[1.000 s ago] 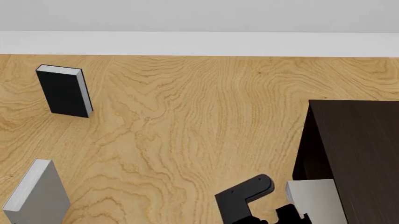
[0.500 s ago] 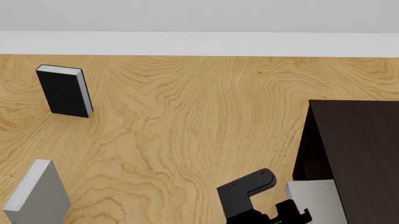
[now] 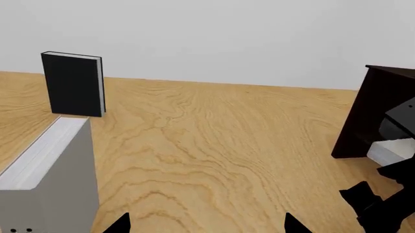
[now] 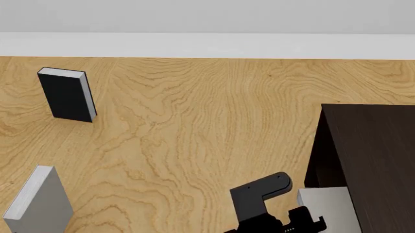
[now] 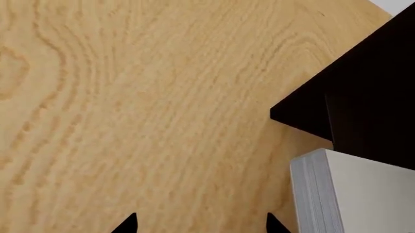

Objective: Pick up the book on the right and place it on the cabinet shelf.

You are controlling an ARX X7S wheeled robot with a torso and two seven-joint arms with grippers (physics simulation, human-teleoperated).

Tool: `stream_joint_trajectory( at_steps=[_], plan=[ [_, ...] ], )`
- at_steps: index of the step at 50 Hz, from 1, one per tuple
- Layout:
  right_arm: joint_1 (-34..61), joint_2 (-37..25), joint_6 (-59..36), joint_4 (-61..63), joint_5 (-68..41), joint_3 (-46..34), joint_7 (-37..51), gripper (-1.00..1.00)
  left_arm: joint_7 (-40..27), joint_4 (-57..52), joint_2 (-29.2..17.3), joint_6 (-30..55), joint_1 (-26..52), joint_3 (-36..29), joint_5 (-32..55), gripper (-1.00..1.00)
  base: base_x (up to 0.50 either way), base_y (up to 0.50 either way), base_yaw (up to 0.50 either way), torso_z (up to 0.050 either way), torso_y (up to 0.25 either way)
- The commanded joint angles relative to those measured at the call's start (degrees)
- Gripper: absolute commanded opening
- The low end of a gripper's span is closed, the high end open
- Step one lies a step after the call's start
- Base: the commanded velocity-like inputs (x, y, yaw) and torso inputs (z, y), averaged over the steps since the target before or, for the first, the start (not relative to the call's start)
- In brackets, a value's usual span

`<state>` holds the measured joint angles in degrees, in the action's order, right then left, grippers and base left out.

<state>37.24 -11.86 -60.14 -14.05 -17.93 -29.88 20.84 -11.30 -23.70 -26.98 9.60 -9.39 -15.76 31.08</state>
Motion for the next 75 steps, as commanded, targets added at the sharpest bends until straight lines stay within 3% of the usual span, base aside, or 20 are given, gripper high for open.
stream_joint_trajectory(
  at_steps=[1,38,75],
  plan=[
    [-0.8,-2.7,-1.6,-1.4,2.1,1.4,4.8,1.0,0.0,0.2,0.0,-0.1,0.0,-0.1,0.2,1.0,0.0,0.0,-0.01,-0.01,0.0],
    [-0.6,-4.8,-4.1,1.1,1.9,3.4,7.1,1.0,-0.1,0.9,-0.1,-0.4,0.3,-0.5,0.4,1.0,0.0,0.0,0.0,0.0,0.0],
    [6.8,-4.3,5.9,-17.1,5.4,1.5,5.9,1.0,0.0,2.0,-0.1,-0.7,0.8,-1.2,0.4,1.0,0.01,0.0,0.0,-0.002,0.0]
  ],
)
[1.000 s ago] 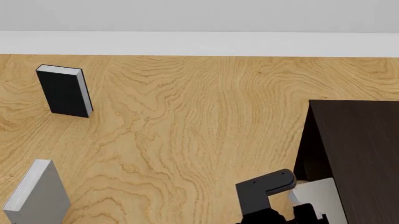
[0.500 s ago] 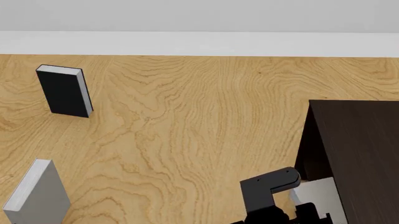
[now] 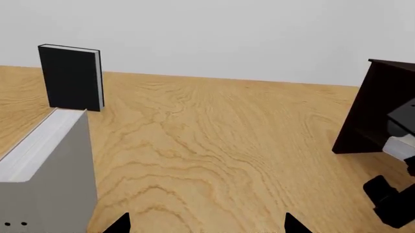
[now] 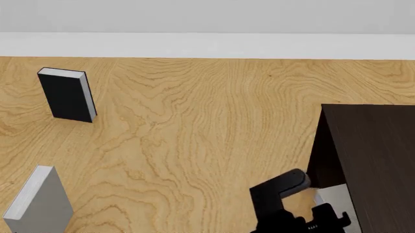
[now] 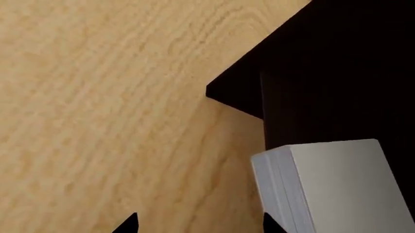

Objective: Pick up the book on the right and place it on the cabinet shelf.

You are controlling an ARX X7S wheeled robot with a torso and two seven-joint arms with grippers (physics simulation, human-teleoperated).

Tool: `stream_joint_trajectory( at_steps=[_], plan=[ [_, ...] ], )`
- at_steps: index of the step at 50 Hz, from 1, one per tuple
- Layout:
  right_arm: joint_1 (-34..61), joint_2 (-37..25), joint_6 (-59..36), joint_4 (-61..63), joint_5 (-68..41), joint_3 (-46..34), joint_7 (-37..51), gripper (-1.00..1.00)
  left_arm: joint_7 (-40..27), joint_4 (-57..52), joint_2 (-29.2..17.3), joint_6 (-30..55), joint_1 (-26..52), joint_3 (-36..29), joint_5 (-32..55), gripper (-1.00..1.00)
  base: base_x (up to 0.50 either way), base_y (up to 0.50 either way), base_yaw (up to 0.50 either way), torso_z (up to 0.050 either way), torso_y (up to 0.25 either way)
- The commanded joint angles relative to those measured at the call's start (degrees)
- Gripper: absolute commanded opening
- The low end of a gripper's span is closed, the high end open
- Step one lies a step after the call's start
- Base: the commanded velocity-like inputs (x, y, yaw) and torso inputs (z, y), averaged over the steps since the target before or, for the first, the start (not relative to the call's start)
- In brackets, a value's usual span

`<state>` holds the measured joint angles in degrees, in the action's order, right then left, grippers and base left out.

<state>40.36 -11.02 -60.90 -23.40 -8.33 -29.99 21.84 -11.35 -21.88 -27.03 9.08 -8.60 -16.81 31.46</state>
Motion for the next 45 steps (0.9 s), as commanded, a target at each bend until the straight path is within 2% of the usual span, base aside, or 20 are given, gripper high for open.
stream_joint_trajectory(
  at_steps=[1,28,45],
  plan=[
    [3.7,-5.2,6.7,-7.8,-4.3,1.8,5.0,1.0,-0.1,0.2,-0.1,-0.2,-0.1,-0.1,0.0,1.0,0.02,-0.01,0.0,0.0,0.0],
    [4.6,-5.7,8.1,-8.8,-4.9,3.0,5.0,1.0,-0.3,-0.9,-0.6,-0.8,-1.0,-0.2,0.1,1.0,0.02,-0.01,0.0,-0.005,0.0],
    [2.6,-6.1,3.3,3.5,-6.1,1.9,5.2,1.0,-0.5,-0.9,-0.7,-0.9,-0.9,-0.4,0.1,1.0,0.0,0.0,0.0,0.0,0.0]
  ],
)
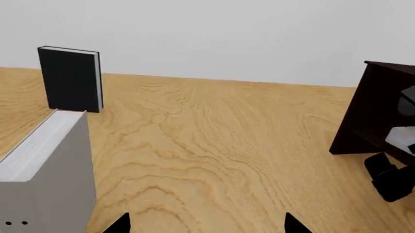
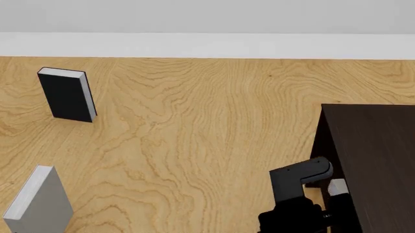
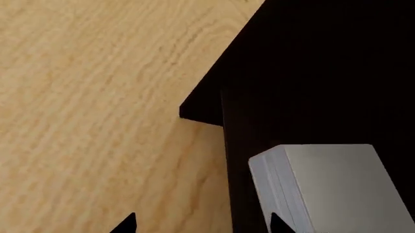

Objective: Pick up the book on the right and place it on the cabinet shelf.

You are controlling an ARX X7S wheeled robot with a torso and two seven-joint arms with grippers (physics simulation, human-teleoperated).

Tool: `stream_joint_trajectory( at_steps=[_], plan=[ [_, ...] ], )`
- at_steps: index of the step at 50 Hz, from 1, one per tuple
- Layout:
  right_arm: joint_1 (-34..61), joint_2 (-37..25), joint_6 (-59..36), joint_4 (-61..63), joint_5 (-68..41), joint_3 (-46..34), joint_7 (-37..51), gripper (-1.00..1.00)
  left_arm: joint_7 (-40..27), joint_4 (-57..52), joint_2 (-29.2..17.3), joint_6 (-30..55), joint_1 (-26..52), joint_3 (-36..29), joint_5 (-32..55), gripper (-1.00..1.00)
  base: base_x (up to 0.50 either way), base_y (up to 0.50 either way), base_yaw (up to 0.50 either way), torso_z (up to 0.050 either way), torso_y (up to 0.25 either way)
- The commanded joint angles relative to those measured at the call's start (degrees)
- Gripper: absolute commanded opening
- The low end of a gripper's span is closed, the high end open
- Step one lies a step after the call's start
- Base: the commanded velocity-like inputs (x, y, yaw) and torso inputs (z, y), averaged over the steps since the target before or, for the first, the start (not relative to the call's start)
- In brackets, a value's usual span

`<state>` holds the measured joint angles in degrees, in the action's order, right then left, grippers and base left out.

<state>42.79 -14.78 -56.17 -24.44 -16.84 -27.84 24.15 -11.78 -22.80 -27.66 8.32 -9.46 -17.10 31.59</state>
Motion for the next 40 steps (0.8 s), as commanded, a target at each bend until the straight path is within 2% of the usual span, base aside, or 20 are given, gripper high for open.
stream_joint_trajectory(
  at_steps=[1,11,40],
  plan=[
    [0.4,-2.3,-1.3,4.4,2.3,-0.2,2.8,1.0,0.0,0.0,-0.1,-0.2,0.0,-0.1,0.0,1.0,0.0,0.0,0.0,0.0,0.0],
    [1.4,-2.1,-0.5,2.8,2.7,-1.2,2.1,1.0,-0.2,0.0,-0.2,-0.7,-0.4,0.1,0.0,1.0,0.0,0.0,0.0,0.0,0.0],
    [-1.1,-0.2,-1.4,15.4,-1.1,-4.5,-2.1,1.0,-0.4,0.2,-0.3,-0.7,0.0,-0.5,-0.2,1.0,0.0,0.0,0.0,0.0,0.001]
  ],
)
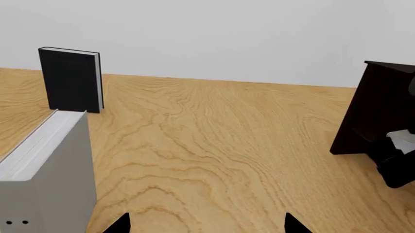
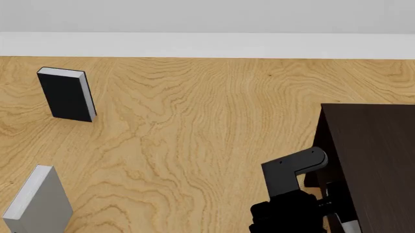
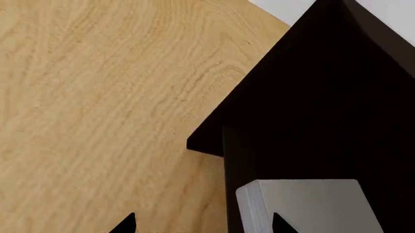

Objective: Pick up the book on the right and place it on the cabinet shelf.

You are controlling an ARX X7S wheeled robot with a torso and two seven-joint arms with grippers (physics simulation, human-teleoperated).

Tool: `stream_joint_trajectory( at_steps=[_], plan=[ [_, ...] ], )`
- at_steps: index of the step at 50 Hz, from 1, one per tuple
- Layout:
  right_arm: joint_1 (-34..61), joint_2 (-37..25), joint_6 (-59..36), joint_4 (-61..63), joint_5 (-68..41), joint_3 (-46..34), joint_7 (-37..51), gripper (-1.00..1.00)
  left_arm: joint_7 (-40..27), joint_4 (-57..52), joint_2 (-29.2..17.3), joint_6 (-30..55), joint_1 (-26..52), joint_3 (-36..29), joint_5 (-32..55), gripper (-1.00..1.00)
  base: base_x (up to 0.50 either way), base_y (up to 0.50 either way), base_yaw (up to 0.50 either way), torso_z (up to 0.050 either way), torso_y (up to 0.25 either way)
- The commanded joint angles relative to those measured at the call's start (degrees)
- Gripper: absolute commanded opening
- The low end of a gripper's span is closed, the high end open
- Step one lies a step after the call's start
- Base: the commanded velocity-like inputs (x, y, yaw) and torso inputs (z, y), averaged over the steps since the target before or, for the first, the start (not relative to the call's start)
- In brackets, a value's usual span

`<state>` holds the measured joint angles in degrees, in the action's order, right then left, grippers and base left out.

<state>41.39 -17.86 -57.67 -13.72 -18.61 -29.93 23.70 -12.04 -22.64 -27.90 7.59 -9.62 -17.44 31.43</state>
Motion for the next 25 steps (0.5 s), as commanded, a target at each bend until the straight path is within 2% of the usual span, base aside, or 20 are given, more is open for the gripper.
stream_joint_trajectory(
  at_steps=[1,25],
  plan=[
    [0.4,2.9,0.1,4.6,0.8,-2.5,-1.6,1.0,-0.1,0.0,-0.1,0.1,0.2,-0.2,0.0,1.0,-0.01,0.0,0.01,0.0,0.0],
    [2.6,3.8,-1.2,13.6,-1.0,-8.5,-6.3,1.0,-0.3,0.1,-0.3,-0.3,0.1,-0.4,-0.1,1.0,0.0,0.01,0.01,0.0,0.004]
  ],
)
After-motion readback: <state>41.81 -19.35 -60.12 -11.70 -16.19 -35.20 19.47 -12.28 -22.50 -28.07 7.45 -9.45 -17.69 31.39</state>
